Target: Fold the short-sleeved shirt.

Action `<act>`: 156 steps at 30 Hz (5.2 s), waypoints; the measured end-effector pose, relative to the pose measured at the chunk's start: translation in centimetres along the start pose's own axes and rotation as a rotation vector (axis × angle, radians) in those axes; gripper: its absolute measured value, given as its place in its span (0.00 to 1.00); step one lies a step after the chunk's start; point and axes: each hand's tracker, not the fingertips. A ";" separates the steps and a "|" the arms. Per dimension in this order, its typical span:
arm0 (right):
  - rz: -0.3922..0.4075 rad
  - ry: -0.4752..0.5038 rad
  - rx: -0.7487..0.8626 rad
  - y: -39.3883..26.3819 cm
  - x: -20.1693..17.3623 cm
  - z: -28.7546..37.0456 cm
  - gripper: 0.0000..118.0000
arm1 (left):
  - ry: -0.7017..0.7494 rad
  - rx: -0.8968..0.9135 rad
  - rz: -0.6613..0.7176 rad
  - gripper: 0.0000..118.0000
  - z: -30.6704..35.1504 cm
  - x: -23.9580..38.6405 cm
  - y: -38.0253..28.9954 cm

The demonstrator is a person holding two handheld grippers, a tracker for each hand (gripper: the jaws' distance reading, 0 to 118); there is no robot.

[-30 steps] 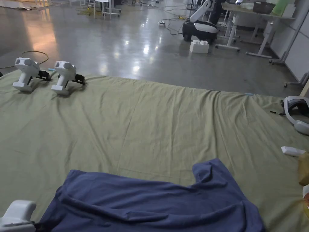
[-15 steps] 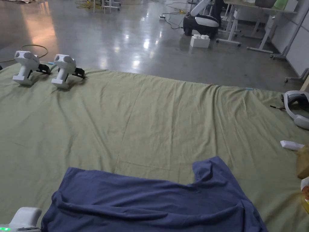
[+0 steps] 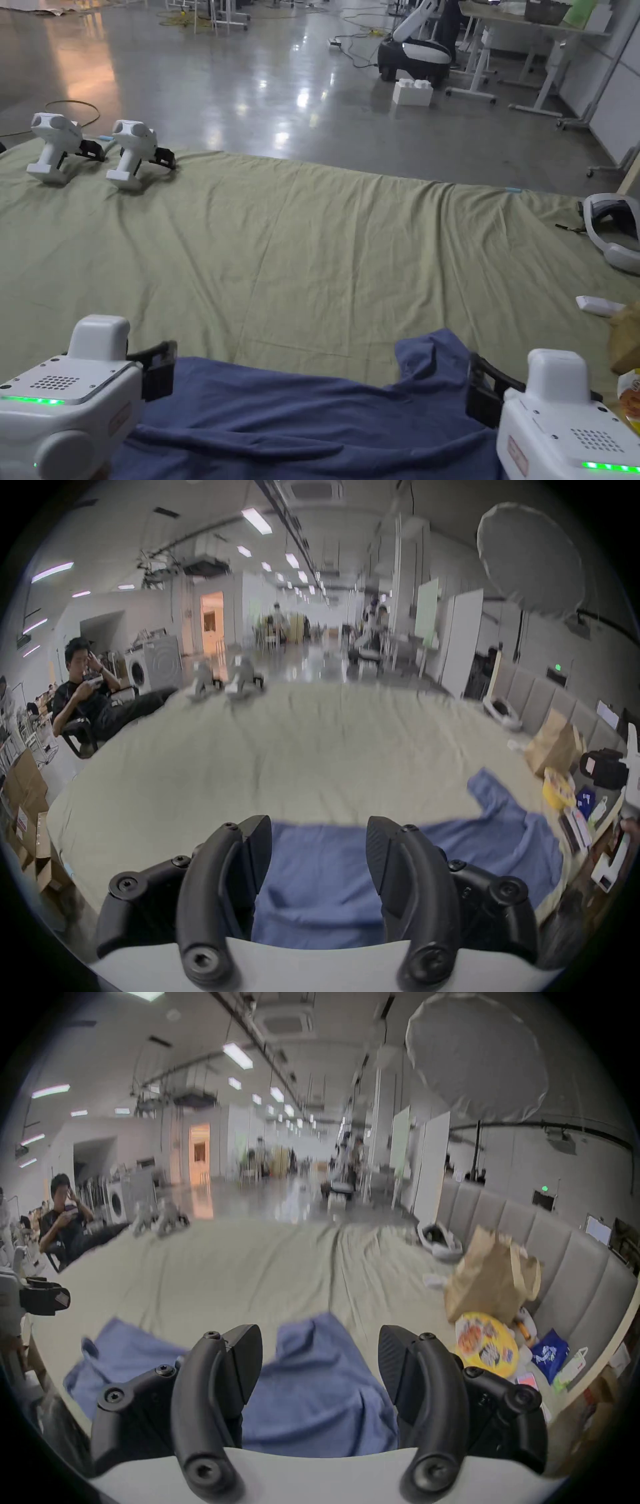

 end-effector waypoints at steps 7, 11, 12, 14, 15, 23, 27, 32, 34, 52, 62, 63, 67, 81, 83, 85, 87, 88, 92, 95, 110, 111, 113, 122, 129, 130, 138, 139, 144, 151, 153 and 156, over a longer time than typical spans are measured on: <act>-0.069 -0.044 0.201 0.6 -3.0 -0.2 0.14 | 0.087 0.205 -0.031 0.09 0.3 1.8 0.8; -0.051 -0.005 0.250 0.8 -3.8 -0.2 0.09 | 0.064 0.272 -0.046 0.04 0.4 1.7 0.5; -0.031 -0.002 0.262 0.9 -4.1 -0.1 0.09 | 0.069 0.286 -0.065 0.04 0.5 1.8 0.5; -0.019 0.011 0.274 1.2 -4.4 0.1 0.08 | 0.054 0.295 -0.087 0.02 0.6 1.7 0.4; -0.014 0.000 0.283 1.2 -4.7 0.2 0.08 | 0.037 0.299 -0.098 0.02 0.6 1.5 0.4; -0.034 0.007 0.251 1.1 -4.5 -0.5 0.08 | 0.034 0.168 -0.040 0.02 -2.4 -1.5 0.0; -0.008 0.021 0.204 0.7 -4.2 -1.4 0.08 | 0.064 -0.008 -0.021 0.02 -6.7 -4.6 0.1; 0.003 0.035 0.143 0.2 -3.6 -2.7 0.08 | 0.026 -0.298 0.073 0.03 -11.9 -7.8 1.1; 0.006 0.032 0.112 0.0 -3.2 -3.2 0.08 | 0.015 -0.385 0.055 0.20 -13.9 -8.5 1.0; 0.026 -0.009 -0.063 -3.3 -0.6 -6.6 0.08 | 0.084 -0.636 -0.034 0.62 -18.6 -5.4 -2.3; -0.013 -0.013 -0.351 -2.3 3.7 -14.4 0.35 | 0.009 -0.546 -0.029 0.06 -17.6 -6.3 -1.7; -0.007 -0.012 -0.421 -2.2 4.2 -15.8 0.42 | 0.007 -0.535 -0.023 0.06 -17.3 -6.3 -1.5; -0.038 0.014 -0.635 -2.7 6.5 -21.3 0.55 | 0.000 -0.501 -0.007 0.06 -16.6 -6.7 -1.0; -0.050 0.032 -0.835 -6.1 6.1 -27.8 0.29 | 0.006 -0.472 -0.009 0.06 -16.1 -6.6 -0.8; -0.046 0.054 -0.822 -6.2 6.1 -27.7 0.11 | 0.008 -0.471 -0.010 0.06 -16.1 -6.6 -0.8; -0.043 0.069 -0.819 -6.3 6.2 -27.4 0.05 | 0.009 -0.471 -0.009 0.06 -15.9 -6.4 -0.9; -0.052 0.070 -0.802 -5.9 6.5 -26.6 0.04 | 0.008 -0.468 -0.004 0.06 -15.8 -6.5 -0.8; -0.059 0.065 -0.781 -5.5 6.5 -26.0 0.04 | 0.004 -0.464 0.002 0.06 -15.7 -6.5 -0.8; -0.034 0.075 -0.685 -3.4 6.9 -22.9 0.04 | -0.013 -0.429 0.013 0.06 -14.3 -6.7 -0.2; -0.053 0.087 -0.638 -1.8 7.7 -20.2 0.04 | -0.027 -0.403 0.017 0.06 -13.0 -7.0 0.5; 0.040 0.102 -0.529 -0.2 8.4 -7.1 0.04 | -0.095 -0.331 -0.054 0.06 -4.6 -8.0 0.1; 0.048 0.104 -0.531 -0.4 8.4 -6.2 0.04 | -0.097 -0.330 -0.058 0.06 -3.9 -8.1 -0.3; 0.051 0.107 -0.536 -0.9 8.5 -4.6 0.04 | -0.102 -0.330 -0.061 0.06 -2.7 -8.3 -1.0; 0.131 0.096 -0.642 -6.4 8.4 0.9 0.04 | -0.131 -0.389 -0.064 0.06 0.9 -9.9 -5.7; 0.141 0.083 -0.761 -11.9 8.1 1.0 0.04 | -0.124 -0.511 -0.167 0.07 0.2 -9.7 -9.5; 0.140 0.082 -0.763 -12.2 8.0 1.0 0.04 | -0.120 -0.515 -0.176 0.07 0.2 -9.7 -9.7; 0.153 0.056 -0.754 -13.5 7.5 -0.3 0.06 | -0.072 -0.544 -0.207 0.22 -0.1 -8.1 -11.0; 0.157 0.048 -0.755 -13.7 7.4 -0.6 0.12 | -0.062 -0.547 -0.201 0.31 -0.3 -8.1 -11.1; 0.190 -0.018 -0.716 -11.5 7.0 0.2 0.63 | -0.082 -0.489 -0.111 0.57 0.7 -7.5 -9.2; 0.072 -0.058 -0.376 -3.9 6.0 1.2 0.69 | -0.091 -0.244 -0.045 0.63 0.7 -5.3 -3.8; 0.034 -0.034 -0.279 -2.5 5.1 0.9 0.69 | -0.091 -0.182 -0.033 0.63 0.5 -4.0 -2.4; -0.002 -0.020 -0.130 -0.8 3.0 1.0 0.64 | -0.085 -0.075 -0.015 0.63 0.6 -1.7 -0.4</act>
